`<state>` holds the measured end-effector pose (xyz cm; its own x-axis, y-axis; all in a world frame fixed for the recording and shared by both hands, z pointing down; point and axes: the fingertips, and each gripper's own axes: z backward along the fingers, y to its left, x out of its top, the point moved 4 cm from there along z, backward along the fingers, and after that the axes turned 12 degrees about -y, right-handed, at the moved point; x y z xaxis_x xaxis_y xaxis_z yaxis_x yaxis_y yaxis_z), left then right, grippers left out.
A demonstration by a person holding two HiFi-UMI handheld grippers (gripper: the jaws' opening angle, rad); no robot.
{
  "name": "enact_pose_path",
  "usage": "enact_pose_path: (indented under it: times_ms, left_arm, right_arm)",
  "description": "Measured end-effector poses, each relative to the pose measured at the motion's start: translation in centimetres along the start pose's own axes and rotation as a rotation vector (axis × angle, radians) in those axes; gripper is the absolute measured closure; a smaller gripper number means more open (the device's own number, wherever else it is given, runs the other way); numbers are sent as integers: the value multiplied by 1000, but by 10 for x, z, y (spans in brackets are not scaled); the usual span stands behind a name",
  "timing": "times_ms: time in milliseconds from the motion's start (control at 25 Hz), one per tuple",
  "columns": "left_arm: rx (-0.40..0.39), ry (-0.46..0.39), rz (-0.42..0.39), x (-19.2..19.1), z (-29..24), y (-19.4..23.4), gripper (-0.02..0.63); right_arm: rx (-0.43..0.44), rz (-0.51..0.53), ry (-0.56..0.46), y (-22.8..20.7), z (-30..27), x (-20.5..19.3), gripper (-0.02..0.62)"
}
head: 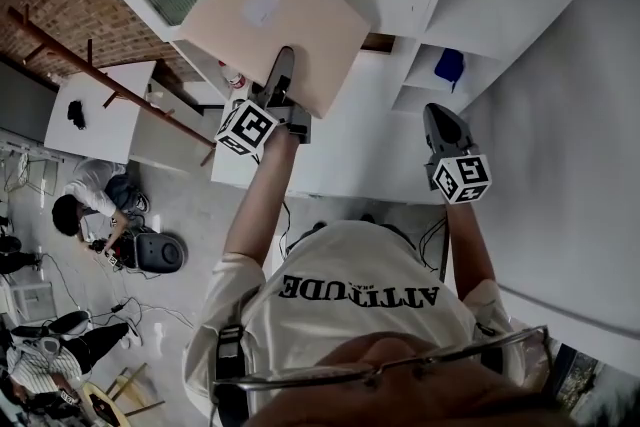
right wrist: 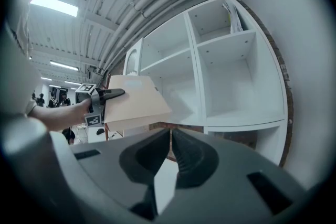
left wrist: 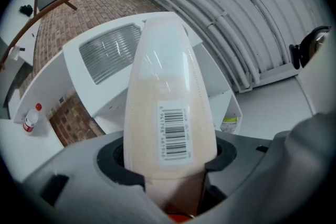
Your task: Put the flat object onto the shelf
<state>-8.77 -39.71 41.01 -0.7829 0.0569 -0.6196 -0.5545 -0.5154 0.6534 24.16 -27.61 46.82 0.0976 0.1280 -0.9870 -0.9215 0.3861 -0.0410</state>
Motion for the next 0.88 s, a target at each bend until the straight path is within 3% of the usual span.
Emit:
enact_pose_path:
  times_ms: [560, 880]
  left_arm:
    - [149, -59, 227, -63, -49, -2, 311]
    - [281, -114, 424, -96, -64, 10, 300]
  right_arm:
    - [7, -5, 7, -19, 3, -2, 563]
    - [13, -8, 11, -25, -2, -5, 563]
